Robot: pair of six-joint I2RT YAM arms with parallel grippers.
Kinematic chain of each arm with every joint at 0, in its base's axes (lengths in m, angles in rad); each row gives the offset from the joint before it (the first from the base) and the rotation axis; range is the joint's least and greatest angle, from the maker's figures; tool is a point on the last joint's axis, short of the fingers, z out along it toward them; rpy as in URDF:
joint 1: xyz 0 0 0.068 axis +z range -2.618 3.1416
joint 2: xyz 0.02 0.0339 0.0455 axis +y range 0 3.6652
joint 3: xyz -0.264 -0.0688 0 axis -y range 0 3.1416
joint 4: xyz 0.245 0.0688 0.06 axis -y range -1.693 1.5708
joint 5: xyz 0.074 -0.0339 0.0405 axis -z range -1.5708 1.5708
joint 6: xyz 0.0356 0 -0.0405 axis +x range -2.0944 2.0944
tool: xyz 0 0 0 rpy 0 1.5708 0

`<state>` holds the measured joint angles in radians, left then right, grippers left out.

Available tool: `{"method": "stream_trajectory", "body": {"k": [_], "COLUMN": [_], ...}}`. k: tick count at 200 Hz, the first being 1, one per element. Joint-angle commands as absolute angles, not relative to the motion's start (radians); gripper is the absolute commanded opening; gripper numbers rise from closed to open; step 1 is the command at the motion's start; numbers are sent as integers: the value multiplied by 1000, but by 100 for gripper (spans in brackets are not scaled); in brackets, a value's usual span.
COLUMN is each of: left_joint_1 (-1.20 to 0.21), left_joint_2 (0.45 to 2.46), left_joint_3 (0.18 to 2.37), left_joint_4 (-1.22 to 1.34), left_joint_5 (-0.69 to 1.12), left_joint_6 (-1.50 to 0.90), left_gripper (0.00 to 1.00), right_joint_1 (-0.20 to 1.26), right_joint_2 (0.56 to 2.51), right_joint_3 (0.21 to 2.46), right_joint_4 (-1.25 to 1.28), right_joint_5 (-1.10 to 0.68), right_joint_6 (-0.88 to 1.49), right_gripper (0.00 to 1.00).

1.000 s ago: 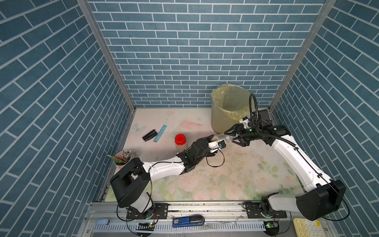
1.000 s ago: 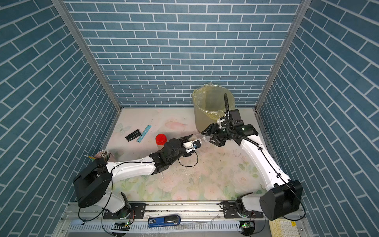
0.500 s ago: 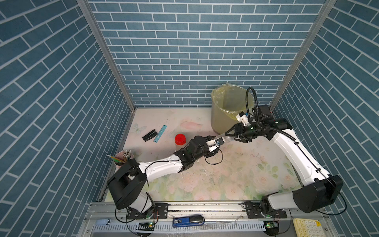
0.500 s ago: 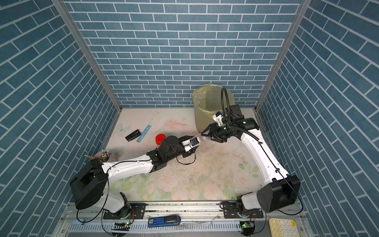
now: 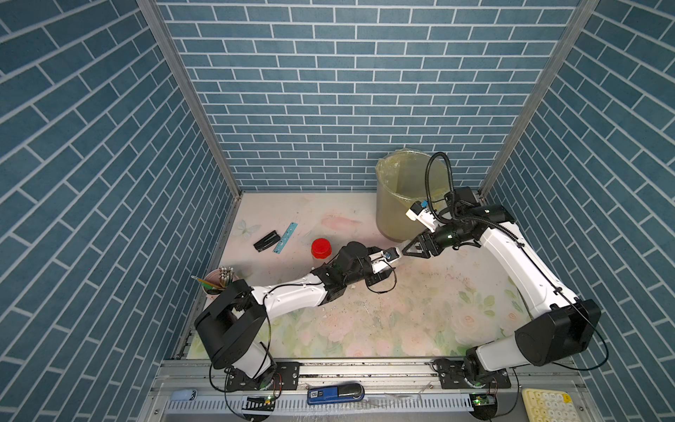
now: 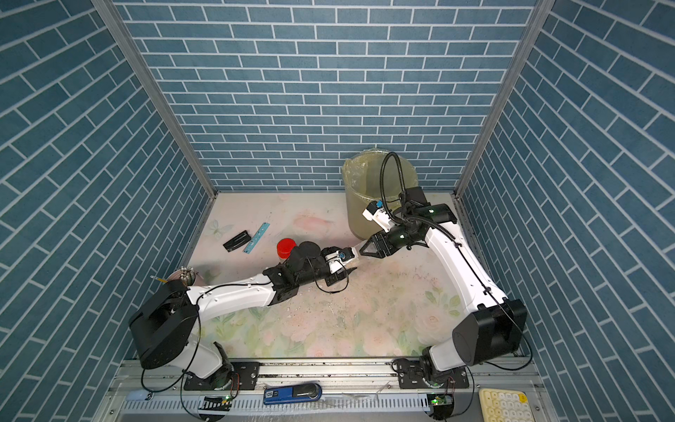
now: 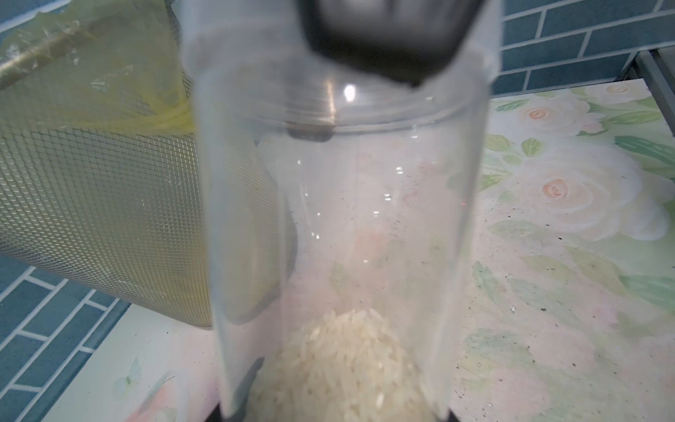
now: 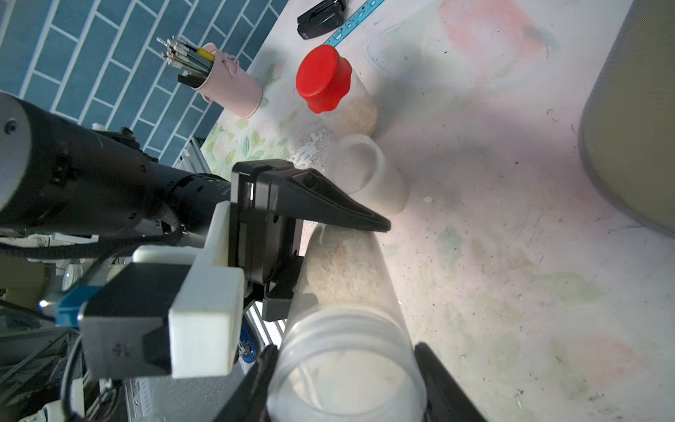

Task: Empty moldy rice from jars
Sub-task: Unscrew the lid from the jar.

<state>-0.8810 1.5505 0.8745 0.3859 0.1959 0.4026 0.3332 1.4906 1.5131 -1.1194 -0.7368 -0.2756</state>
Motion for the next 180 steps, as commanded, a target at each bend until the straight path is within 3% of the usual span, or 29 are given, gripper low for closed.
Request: {"method": "stream_trajectory", "body": {"k": [1,44,69,104,126,148,167,180], "left_joint_1": [-884,-873,-871,-871,-873,-874,-876,-877], "left_joint_2": [1535,1534,1530,1535,1540,1539,1533,1534], "left_joint_3": [892,862,859,845,834,827,821,822], "left_joint_4": [495,541,553,577,596,601,612,604], "left_joint_5": [242,210,209,176,174,157,148,143], "left_joint_6": [378,369,366,367,359,362,362,362], "left_gripper": [28,28,28,28,28,28,28,29], "right_joint_1": [330,284,273,264,262,262,283,345], "right_joint_2": [1520,1395,1302,1147,1039,1041,1050,1038], "right_joint_3": [1541,1429,1322,1197,1128,1198,1226,1223], "right_joint_4": [-1164,-1045,-942,-825,-705,-800,-842,-838], "right_joint_5": [-671,-811,-853,-750,-596,-465,-437,-404], "right_joint_6": [-491,-414,-356,-195,54,392,624,723], "right_gripper": [57,74,75,76,80,75,53,57]}}
